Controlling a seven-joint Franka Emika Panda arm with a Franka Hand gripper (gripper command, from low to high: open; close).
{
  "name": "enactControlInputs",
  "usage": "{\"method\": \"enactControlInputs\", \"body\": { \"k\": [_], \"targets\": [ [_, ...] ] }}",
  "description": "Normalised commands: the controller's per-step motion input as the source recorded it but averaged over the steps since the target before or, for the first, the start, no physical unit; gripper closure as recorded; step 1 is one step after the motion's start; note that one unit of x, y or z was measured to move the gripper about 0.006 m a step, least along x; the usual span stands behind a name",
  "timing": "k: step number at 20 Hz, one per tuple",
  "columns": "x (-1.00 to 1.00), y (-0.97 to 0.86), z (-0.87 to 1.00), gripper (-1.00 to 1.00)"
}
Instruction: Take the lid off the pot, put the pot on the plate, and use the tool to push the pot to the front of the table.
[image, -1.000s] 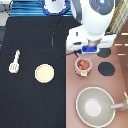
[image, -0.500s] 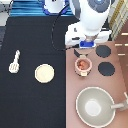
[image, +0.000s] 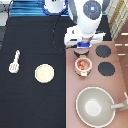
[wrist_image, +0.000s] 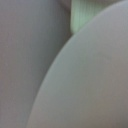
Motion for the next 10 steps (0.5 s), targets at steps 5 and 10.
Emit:
{"method": "enactControlInputs", "body": {
  "k": [5,10],
  "targets": [
    [-0.32,0.4,-0.38,1.0],
    [0.11,0.19,-0.34,1.0]
  ]
}}
